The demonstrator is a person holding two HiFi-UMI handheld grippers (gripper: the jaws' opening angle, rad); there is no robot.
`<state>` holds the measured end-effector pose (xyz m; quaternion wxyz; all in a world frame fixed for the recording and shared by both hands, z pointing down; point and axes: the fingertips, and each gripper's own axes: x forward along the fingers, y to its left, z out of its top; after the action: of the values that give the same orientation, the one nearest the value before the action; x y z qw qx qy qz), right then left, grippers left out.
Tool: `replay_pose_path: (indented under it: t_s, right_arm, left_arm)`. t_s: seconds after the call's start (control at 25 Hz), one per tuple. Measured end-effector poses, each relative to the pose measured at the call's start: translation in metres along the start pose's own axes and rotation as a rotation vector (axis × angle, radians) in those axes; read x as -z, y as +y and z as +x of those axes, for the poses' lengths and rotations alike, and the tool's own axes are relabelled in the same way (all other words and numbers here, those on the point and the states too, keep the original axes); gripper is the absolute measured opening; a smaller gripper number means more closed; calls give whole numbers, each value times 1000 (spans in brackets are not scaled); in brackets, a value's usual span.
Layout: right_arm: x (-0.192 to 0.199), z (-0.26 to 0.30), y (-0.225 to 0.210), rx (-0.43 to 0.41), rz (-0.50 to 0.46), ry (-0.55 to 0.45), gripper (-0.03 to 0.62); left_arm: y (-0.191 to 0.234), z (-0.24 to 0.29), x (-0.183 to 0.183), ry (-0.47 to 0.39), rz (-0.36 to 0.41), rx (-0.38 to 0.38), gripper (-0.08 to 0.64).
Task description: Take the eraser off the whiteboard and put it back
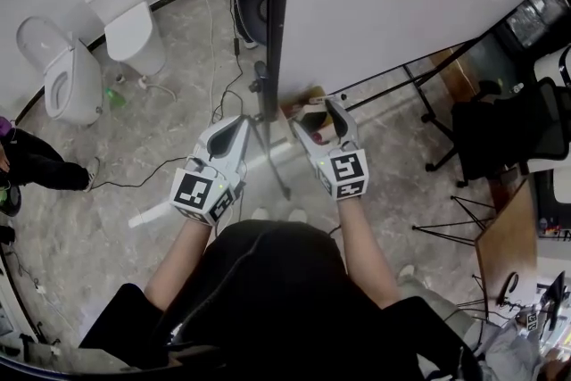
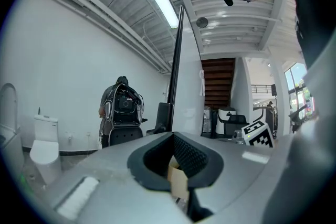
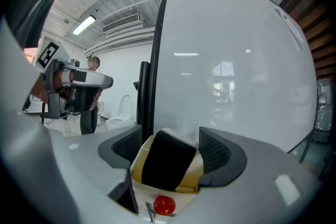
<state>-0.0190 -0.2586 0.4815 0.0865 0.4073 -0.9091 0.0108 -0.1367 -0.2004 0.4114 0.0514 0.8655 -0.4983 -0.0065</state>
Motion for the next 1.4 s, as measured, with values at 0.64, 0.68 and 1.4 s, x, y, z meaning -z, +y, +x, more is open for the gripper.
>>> replay_pose_path:
  t_s: [0.64,0.68,1.4]
  right_arm:
    - [-25,-48,-11,33,11,-86,320]
    - [-26,-52,-12,37,8,-92,302]
    - [-58,-122,-7,49,52,-192,9]
  left_arm:
    - [-27,4,-3,-10,-1,30,3]
    - [-29,5,-4,-10,3,36,3]
    - [-50,11,-3,-3,12,77,3]
